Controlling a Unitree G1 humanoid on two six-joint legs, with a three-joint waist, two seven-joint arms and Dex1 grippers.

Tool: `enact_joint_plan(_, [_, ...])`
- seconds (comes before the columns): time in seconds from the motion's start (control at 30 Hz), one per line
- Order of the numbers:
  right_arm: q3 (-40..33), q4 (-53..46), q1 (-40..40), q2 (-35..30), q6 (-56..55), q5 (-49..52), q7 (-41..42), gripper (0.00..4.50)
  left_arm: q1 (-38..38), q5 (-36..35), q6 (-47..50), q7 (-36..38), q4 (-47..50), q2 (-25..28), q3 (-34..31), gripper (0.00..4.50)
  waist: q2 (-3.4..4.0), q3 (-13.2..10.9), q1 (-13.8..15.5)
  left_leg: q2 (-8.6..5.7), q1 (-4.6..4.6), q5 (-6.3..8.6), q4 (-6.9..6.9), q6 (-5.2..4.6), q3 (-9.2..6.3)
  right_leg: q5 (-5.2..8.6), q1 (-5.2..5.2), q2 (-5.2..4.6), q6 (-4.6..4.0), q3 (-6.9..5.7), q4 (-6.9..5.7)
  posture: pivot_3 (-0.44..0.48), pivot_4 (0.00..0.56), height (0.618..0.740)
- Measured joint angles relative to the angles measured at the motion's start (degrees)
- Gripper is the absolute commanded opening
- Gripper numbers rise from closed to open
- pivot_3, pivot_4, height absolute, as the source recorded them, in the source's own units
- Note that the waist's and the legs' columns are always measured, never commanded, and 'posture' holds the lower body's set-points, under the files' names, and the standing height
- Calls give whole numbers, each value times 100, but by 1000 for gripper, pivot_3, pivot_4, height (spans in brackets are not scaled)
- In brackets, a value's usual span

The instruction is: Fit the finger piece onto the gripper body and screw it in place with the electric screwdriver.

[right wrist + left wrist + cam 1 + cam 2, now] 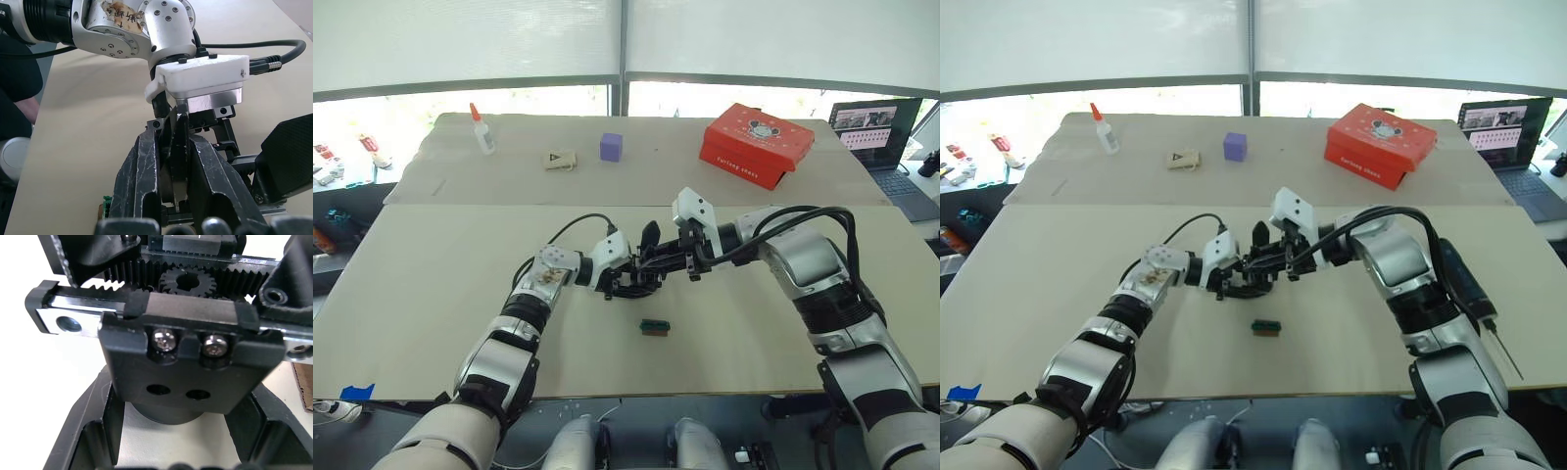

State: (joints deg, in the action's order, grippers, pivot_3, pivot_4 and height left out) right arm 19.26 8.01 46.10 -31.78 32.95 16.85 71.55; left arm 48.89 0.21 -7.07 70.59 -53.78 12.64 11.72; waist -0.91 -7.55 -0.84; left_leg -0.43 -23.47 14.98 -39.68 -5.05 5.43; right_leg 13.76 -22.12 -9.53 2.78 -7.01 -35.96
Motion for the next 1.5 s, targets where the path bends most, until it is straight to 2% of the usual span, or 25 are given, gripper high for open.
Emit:
enact_joint_plan(0.43, [-73, -25, -176, -15, -470, 1, 22, 328, 1, 0, -6, 1, 0, -5, -2, 2289, 0, 0, 7, 5, -3, 1, 0, 0, 1, 0, -1, -1, 0, -1, 6, 0, 150, 740])
enact_joint_plan(0.5, [-206, -123, -277, 2, -476, 7, -40, 1384, 2, 0, -15, 3, 0, -4, -8, 2289, 1, -2, 15, 5, -7, 1, 1, 1, 2, -1, -4, -1, -1, -2, 6, 0, 150, 740])
enact_joint_plan(0.53, [-213, -122, -341, -30, -404, -84, -191, 1598, 8, -7, -13, 18, 0, -22, -24, 2289, 0, -3, 18, 5, -14, -3, 1, 8, 1, -1, -9, -2, -1, -3, 7, 0, 150, 740])
enact_joint_plan(0.63, [-458, -296, -642, 50, -122, 140, -306, 2696, 58, -76, -49, 139, 14, -38, -91, 2290, 14, -42, 56, 1, -86, -28, -6, 19, 15, -12, -48, 4, -15, -3, 5, 0, 150, 740])
enact_joint_plan(0.67, [-474, -380, -662, 48, -17, 220, -304, 2739, 66, -74, -47, 152, 14, -45, -93, 2290, 14, -47, 60, 1, -91, -48, -8, -14, 15, -12, -49, 9, -16, -9, 5, 0, 150, 740])
enact_joint_plan(0.9, [-886, -1071, -745, -256, 153, 707, -78, 2739, 69, -135, -68, 167, 19, -90, -114, 2290, 19, -88, 107, 1, -115, -46, -14, -23, 14, -12, -60, 17, -14, -16, 17, 0, 150, 740])
enact_joint_plan(1.2, [-851, -1089, -861, -184, 142, 644, -216, 2739, 70, -135, -68, 177, 19, -94, -119, 2290, 16, -99, 118, 1, -115, -47, -14, -24, 17, -12, -62, 21, -14, -15, 12, 0, 150, 740])
enact_joint_plan(1.3, [-842, -1019, -860, -121, 143, 626, -314, 1977, 72, -135, -68, 180, 19, -94, -119, 2290, 17, -99, 117, 1, -115, -47, -15, -24, 18, -12, -62, 22, -13, -15, 12, 0, 150, 740])
enact_joint_plan(1.43, [-840, -928, -832, -92, 184, 623, -362, 499, 72, -135, -73, 197, 20, -90, -119, 2290, 17, -101, 116, 1, -115, -47, -15, -25, 20, -12, -62, 24, -13, -14, 11, 0, 150, 740])
enact_joint_plan(1.5, [-827, -859, -773, -99, 194, 614, -346, 409, 71, -134, -78, 208, 33, -88, -117, 2290, 17, -101, 116, 1, -115, -47, -15, -25, 20, -12, -62, 26, -13, -15, 12, 0, 150, 740])
